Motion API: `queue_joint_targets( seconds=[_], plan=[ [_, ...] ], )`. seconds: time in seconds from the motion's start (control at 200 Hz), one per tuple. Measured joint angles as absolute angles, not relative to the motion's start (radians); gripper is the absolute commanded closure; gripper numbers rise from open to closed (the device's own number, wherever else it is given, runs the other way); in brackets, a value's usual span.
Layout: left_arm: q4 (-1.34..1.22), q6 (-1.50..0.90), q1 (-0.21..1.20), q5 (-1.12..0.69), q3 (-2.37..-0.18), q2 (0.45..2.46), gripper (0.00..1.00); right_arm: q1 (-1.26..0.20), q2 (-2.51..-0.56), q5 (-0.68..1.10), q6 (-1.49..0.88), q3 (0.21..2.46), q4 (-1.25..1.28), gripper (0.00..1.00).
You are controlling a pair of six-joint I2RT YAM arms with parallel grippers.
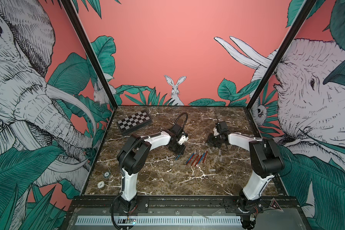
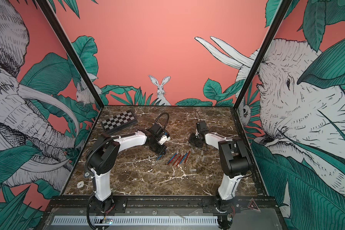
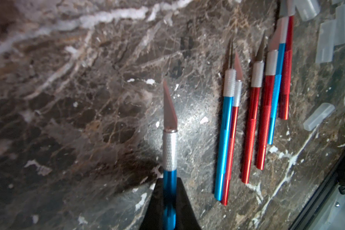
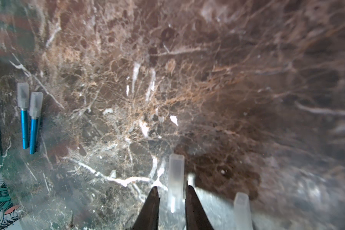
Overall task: Remove protective caps from carving knives
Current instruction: Place the protective sleeve at the center of the board, then place the carving knife at the center of the board.
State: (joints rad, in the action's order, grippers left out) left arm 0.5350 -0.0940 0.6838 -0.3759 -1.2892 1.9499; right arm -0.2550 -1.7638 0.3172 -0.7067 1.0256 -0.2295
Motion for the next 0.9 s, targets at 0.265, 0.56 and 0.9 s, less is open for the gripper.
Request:
queue_joint_targets(
  seconds=[0.265, 0.56, 0.9],
  plan=[
    [0.524, -0.109, 0.691, -0.376, -1.296, 1.956, 0.73, -0.255, -1.617, 0.298, -0.702, 1.024, -0.249, 0.74],
    [0.524, -0.113, 0.693, -0.368, -1.315, 1.956, 0.65, -0.255, -1.535, 0.283, -0.703, 0.976, -0.266, 0.74],
    [0.585, -0.066, 0.660, -0.290, -1.470, 1.916, 0.37, -0.255, -1.450, 0.264, -0.684, 0.965, -0.306, 0.63]
  ],
)
